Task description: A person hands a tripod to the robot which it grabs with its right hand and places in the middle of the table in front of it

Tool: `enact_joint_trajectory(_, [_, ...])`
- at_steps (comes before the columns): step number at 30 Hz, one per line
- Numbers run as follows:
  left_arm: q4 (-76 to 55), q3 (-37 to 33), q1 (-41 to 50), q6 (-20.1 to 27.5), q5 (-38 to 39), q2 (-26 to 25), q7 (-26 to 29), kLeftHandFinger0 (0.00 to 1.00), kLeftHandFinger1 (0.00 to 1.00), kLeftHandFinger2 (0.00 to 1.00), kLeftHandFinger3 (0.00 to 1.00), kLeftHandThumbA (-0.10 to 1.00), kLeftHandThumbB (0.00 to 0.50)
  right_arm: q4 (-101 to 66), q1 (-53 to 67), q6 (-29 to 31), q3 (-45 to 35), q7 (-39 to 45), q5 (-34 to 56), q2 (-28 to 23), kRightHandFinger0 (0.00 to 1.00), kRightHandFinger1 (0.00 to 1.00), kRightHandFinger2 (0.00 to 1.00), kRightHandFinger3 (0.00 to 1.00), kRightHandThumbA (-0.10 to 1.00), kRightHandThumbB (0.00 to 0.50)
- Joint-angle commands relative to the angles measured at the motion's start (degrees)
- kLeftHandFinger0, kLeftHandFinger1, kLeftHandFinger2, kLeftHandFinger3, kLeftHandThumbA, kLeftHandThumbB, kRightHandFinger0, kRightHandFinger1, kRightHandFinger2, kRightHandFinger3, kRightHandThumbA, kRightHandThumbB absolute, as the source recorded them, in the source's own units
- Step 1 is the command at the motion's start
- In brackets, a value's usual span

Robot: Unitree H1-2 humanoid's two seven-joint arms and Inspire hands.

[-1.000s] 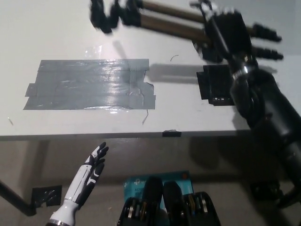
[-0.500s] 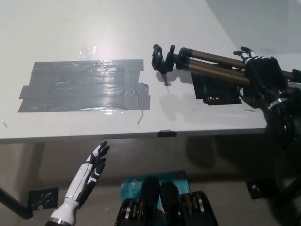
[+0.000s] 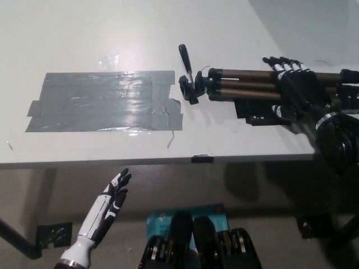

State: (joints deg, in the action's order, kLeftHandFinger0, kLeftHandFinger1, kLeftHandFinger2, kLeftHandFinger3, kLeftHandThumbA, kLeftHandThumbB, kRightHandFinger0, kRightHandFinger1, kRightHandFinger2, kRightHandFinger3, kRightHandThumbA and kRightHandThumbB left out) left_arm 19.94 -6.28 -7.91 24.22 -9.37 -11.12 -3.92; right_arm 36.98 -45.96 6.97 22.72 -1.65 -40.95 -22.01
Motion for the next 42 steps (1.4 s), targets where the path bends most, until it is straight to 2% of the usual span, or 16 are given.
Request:
enact_joint_trajectory(1, [-1.1, 0.4, -1.3, 0.9, 0.7, -0.5, -0.5, 0.95, 1.0, 1.0, 1.0, 1.0, 0.287, -21.5, -4.1, -13.2, -2.5, 31.6, 19.1, -5.8, 1.0, 1.0, 1.0, 1.0, 0.63, 0.5])
enact_joint_trajectory(3, [-1.4, 0.4, -1.3, 0.6, 0.7, -0.5, -0.5, 0.96, 1.0, 1.0, 1.0, 1.0, 0.29, -26.2, -5.6, -16.0, -2.5, 37.4, 24.3, -7.6, 1.0, 1.0, 1.0, 1.0, 0.73, 0.5])
enact_joint_trajectory(5, [-1.3, 0.5, -1.6, 0.8, 0.5, -0.5, -0.3, 0.95, 1.0, 1.0, 1.0, 1.0, 0.292, -30.7, -8.4, -19.9, -4.9, 44.7, 37.1, -9.7, 1.0, 1.0, 1.0, 1.0, 0.7, 0.5])
enact_joint_trajectory(8, [-1.1, 0.5, -1.8, 0.6, 0.9, -0.5, -0.5, 0.95, 1.0, 1.0, 1.0, 1.0, 0.297, -34.5, -9.6, -22.4, -11.0, 47.3, 50.8, -11.3, 1.0, 1.0, 1.0, 1.0, 0.65, 0.5])
enact_joint_trajectory(10, [-1.1, 0.5, -1.9, 0.5, 1.2, -0.4, -0.6, 0.96, 1.0, 1.0, 1.0, 1.0, 0.298, -35.9, -9.6, -23.4, -13.1, 47.2, 53.9, -11.7, 1.0, 1.0, 1.0, 1.0, 0.66, 0.5])
enact_joint_trajectory(12, [-1.1, 0.5, -2.0, 0.7, 1.0, -0.4, -0.6, 0.96, 1.0, 1.0, 1.0, 1.0, 0.291, -40.2, -8.9, -22.3, -17.0, 43.4, 58.2, -12.3, 1.0, 1.0, 1.0, 1.0, 0.79, 0.5])
enact_joint_trajectory(14, [-1.4, 0.5, -1.9, 0.6, 0.9, -0.5, -0.6, 0.95, 1.0, 1.0, 1.0, 1.0, 0.286, -46.8, -8.0, -22.3, -19.7, 38.5, 59.6, -12.9, 1.0, 1.0, 1.0, 1.0, 0.84, 0.5])
enact_joint_trajectory(20, [-1.0, 0.7, -1.9, 1.2, 0.7, -0.6, -0.2, 0.97, 1.0, 1.0, 1.0, 1.0, 0.29, -70.4, 1.5, -24.4, -24.3, 23.8, 62.5, -12.7, 1.0, 1.0, 1.0, 1.0, 0.82, 0.5])
enact_joint_trajectory(25, [-1.4, 0.6, 0.3, 1.3, 0.9, -0.5, -0.2, 0.96, 1.0, 1.0, 1.0, 1.0, 0.281, -86.4, 14.0, -27.0, -23.9, 12.5, 66.9, -10.4, 1.0, 1.0, 1.0, 1.0, 0.71, 0.488])
enact_joint_trajectory(26, [-1.1, 0.5, 0.9, 1.8, 0.8, -0.5, -0.1, 0.96, 1.0, 1.0, 1.0, 1.0, 0.282, -89.6, 19.4, -25.3, -22.8, 9.3, 65.8, -8.3, 1.0, 1.0, 1.0, 1.0, 0.71, 0.416])
enact_joint_trajectory(29, [-1.2, 0.4, 2.1, 1.9, 0.2, -0.5, 0.4, 1.0, 1.0, 1.0, 1.0, 1.0, 0.285, -91.4, 26.7, -20.9, -21.4, 6.7, 61.5, -4.8, 1.0, 1.0, 1.0, 1.0, 0.73, 0.351])
enact_joint_trajectory(31, [-1.2, 0.1, 3.5, 2.5, -0.5, -0.2, 0.7, 1.0, 1.0, 1.0, 1.0, 1.0, 0.282, -91.4, 34.0, -15.9, -20.2, 4.6, 57.1, 0.0, 1.0, 1.0, 1.0, 1.0, 0.77, 0.347])
enact_joint_trajectory(33, [-1.0, -0.1, 3.8, 2.7, -0.6, -0.2, 0.8, 1.0, 1.0, 1.0, 1.0, 1.0, 0.278, -90.5, 36.6, -13.9, -19.9, 5.0, 56.6, 1.0, 1.0, 1.0, 1.0, 1.0, 0.81, 0.331])
enact_joint_trajectory(35, [-0.5, 0.0, 3.4, 2.7, -0.1, 0.1, 0.9, 1.0, 1.0, 1.0, 1.0, 1.0, 0.296, -84.9, 40.4, -9.0, -19.1, 5.5, 54.9, 5.4, 1.0, 1.0, 1.0, 1.0, 0.78, 0.266])
enact_joint_trajectory(41, [-0.1, 0.0, 4.1, 2.7, 1.4, 0.3, 0.5, 0.99, 1.0, 1.0, 1.0, 1.0, 0.301, -68.8, 45.1, -4.5, -20.0, 8.0, 54.5, 13.8, 1.0, 1.0, 1.0, 1.0, 0.76, 0.198])
enact_joint_trajectory(42, [-0.1, 0.0, 4.2, 2.7, 1.4, 0.2, 0.5, 0.99, 1.0, 1.0, 1.0, 1.0, 0.303, -63.8, 44.8, -2.5, -20.9, 8.6, 54.3, 14.8, 1.0, 1.0, 1.0, 1.0, 0.77, 0.142])
